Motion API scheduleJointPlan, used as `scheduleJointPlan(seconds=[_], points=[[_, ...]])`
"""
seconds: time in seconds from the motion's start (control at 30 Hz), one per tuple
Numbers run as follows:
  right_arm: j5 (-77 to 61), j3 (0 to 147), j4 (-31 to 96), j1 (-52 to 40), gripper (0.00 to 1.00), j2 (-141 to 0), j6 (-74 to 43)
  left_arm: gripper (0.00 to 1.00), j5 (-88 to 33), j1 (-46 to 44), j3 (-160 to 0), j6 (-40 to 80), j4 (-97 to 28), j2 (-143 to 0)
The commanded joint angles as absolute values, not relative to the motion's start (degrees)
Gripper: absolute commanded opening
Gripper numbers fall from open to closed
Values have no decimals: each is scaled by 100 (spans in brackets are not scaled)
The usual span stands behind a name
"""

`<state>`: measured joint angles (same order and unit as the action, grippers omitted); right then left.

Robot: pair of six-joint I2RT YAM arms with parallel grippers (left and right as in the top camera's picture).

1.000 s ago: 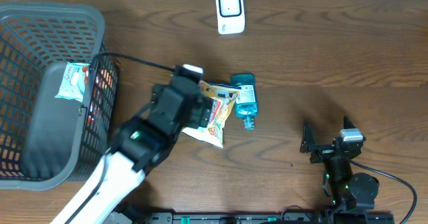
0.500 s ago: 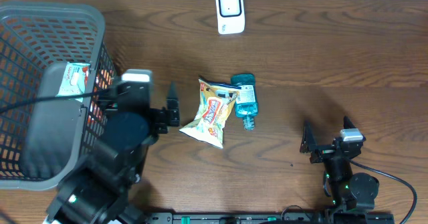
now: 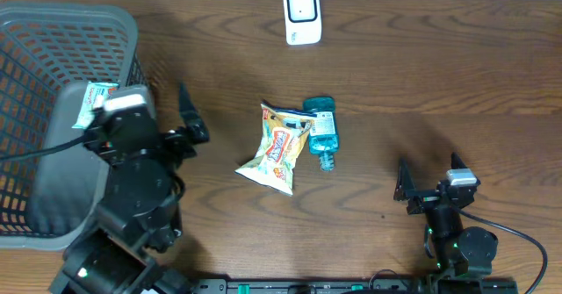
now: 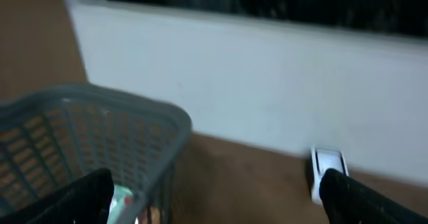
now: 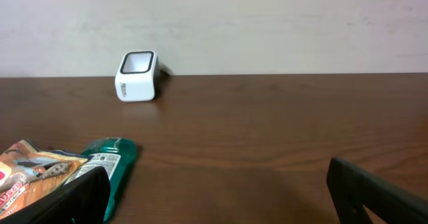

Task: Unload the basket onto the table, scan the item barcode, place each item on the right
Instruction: 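Withdraw the left gripper back over the basket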

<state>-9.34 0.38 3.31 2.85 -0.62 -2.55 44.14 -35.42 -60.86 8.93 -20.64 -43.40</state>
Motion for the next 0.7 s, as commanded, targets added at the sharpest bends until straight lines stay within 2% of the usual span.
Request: scheduleJointPlan(seconds=[0.0, 0.13, 0.33, 0.57, 0.67], points=[[-913, 32, 353, 252, 99, -38, -209, 98, 5094, -3544, -6508, 819, -1872, -4307], [-915, 32, 353, 252, 99, -38, -209, 98, 5155, -3544, -6713, 360, -1614, -4307], [-913, 32, 353, 252, 99, -38, -209, 98, 6259, -3544, -6742, -320, -495, -4311], [-913, 32, 353, 252, 99, -38, -209, 98, 6265, -3544, -6742, -2237, 1428, -4327], [-915, 32, 353, 252, 99, -38, -209, 98, 6263, -3544, -6742, -2941, 1833, -4335]])
